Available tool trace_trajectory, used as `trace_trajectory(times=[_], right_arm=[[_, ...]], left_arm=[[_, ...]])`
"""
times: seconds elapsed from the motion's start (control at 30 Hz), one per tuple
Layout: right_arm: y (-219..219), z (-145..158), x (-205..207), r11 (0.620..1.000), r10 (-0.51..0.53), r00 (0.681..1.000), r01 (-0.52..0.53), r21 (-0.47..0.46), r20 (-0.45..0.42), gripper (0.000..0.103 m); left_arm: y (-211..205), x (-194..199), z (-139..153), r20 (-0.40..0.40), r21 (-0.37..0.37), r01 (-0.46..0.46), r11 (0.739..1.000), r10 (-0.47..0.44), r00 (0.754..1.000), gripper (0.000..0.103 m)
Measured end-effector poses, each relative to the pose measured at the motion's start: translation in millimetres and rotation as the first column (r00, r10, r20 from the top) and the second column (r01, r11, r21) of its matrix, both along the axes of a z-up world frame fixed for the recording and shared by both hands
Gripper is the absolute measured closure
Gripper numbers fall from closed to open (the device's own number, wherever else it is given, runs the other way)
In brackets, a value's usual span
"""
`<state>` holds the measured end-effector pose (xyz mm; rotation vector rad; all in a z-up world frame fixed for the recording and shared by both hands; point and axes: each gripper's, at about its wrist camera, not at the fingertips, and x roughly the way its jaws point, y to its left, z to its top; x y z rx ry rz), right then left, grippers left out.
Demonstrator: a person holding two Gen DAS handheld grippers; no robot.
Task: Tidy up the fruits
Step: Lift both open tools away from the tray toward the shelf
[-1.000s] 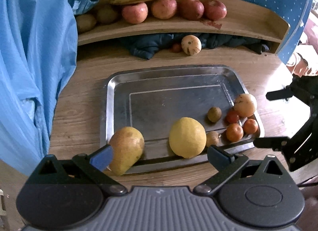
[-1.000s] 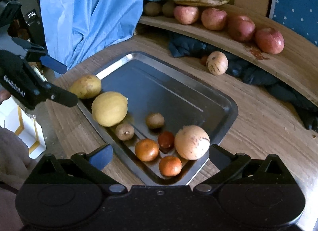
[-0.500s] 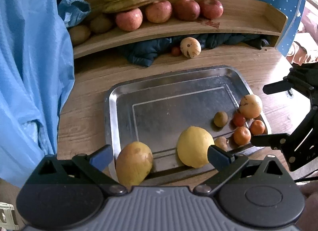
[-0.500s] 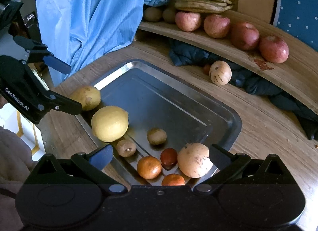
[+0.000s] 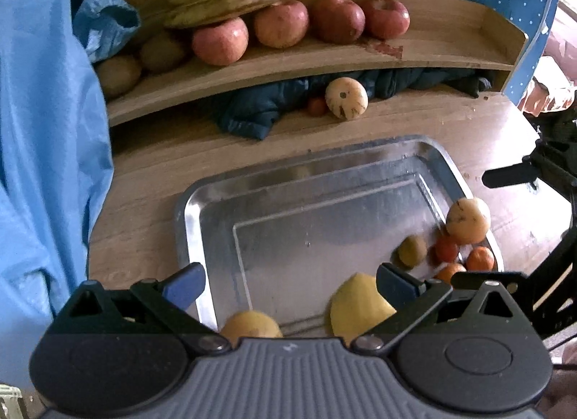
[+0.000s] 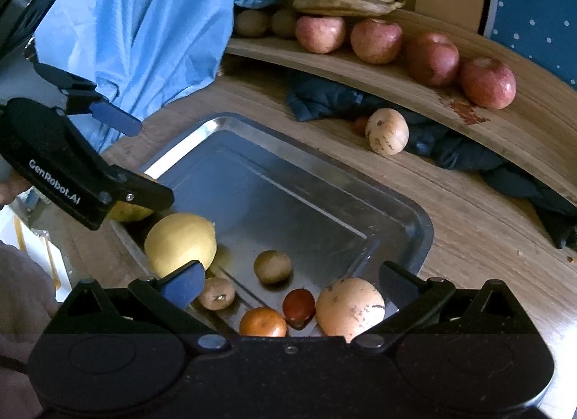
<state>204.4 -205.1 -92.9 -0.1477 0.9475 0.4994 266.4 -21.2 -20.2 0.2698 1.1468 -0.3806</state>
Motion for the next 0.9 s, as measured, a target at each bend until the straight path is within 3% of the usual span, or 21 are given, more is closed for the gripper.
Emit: trace_trajectory(times=[0.9], right_arm=[[5, -1, 47, 0.972, -0.218, 0.976, 0.218, -0.087, 0.009, 0.001]], left_arm=[[-15, 74, -30, -0.027, -0.042, 0.061, 0.997, -0.062, 0.998, 0.0]])
